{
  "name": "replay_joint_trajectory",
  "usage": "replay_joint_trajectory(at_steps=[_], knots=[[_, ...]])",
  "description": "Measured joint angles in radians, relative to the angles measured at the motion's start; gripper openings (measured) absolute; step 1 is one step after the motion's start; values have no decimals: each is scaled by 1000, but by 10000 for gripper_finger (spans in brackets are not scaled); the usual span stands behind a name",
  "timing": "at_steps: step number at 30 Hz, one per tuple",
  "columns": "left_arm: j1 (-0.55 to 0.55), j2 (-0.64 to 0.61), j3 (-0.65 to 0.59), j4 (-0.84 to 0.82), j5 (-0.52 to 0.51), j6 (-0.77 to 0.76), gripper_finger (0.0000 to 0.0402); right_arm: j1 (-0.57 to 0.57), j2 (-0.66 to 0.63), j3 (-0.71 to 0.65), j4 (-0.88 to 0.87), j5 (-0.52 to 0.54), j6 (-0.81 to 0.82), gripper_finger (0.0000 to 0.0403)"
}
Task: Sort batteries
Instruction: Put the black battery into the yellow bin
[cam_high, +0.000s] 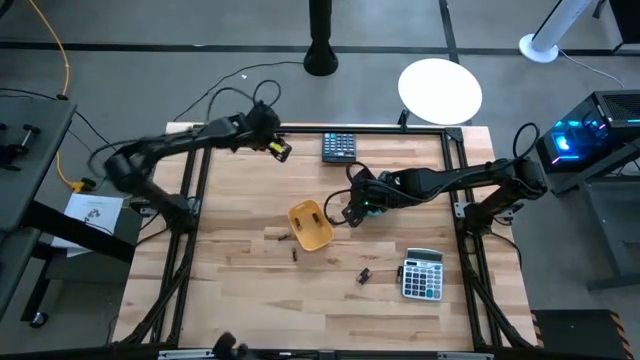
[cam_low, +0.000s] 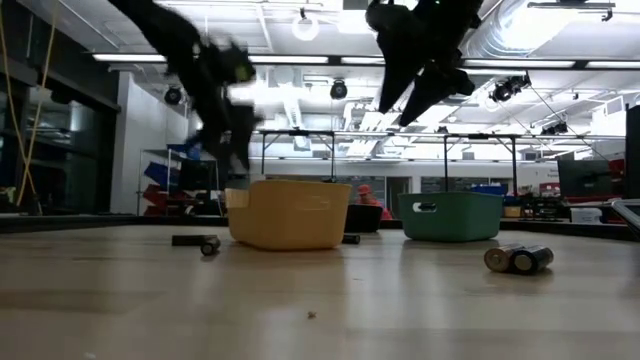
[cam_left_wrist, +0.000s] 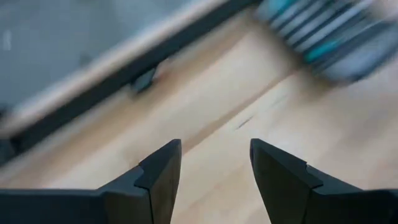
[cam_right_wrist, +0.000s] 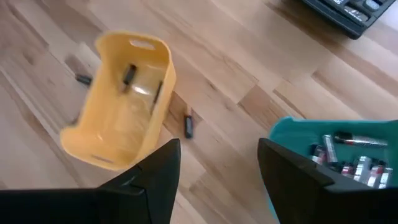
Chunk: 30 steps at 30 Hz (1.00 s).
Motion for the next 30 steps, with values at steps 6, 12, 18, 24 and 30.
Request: replay_joint_trajectory(at_steps=[6,12,18,24,30], knots=[[104,255,154,-102,39,-3,175,0,0,0,92,0,71,208],[144,394,335,-98,-23,-3,143,-1,0,0,156,0,150,208],[141,468,396,-98,-39,-12,125,-1,0,0,158,3,194,208],[136,525,395,-95,-52,-57,116,-1,0,0,157,3,202,208],[134,549,397,-78,-95,-77,108,-1,0,0,157,22,214,208]])
